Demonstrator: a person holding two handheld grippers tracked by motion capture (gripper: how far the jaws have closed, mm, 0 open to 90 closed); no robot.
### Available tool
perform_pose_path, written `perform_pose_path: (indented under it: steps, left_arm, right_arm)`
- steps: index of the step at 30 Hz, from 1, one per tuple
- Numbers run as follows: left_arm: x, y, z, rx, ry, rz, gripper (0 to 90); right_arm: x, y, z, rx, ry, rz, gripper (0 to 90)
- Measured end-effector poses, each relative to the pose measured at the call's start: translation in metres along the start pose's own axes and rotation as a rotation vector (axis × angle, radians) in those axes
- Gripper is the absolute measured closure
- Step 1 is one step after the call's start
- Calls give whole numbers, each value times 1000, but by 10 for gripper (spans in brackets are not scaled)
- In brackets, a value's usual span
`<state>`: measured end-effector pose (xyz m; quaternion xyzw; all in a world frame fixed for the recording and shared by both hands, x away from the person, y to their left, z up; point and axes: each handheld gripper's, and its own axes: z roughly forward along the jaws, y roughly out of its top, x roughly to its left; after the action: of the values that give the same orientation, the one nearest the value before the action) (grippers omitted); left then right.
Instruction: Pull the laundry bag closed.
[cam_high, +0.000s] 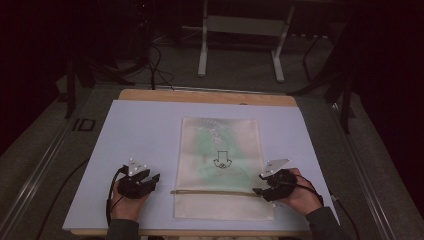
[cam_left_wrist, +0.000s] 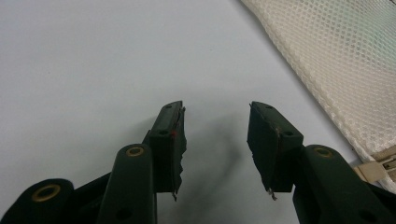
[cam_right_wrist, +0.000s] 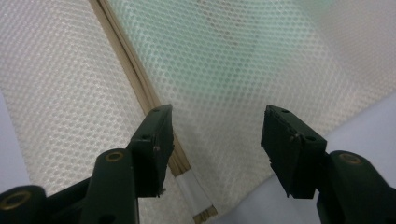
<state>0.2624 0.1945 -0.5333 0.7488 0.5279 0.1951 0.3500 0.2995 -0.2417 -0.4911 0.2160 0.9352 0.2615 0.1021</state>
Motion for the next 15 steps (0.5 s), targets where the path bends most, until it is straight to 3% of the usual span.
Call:
perform_pose_path:
  steps: [15]
  left_arm:
    - [-1, 0, 0, 5, -4, 10, 553]
  right_arm:
    - [7, 15, 5, 5, 17, -53, 441]
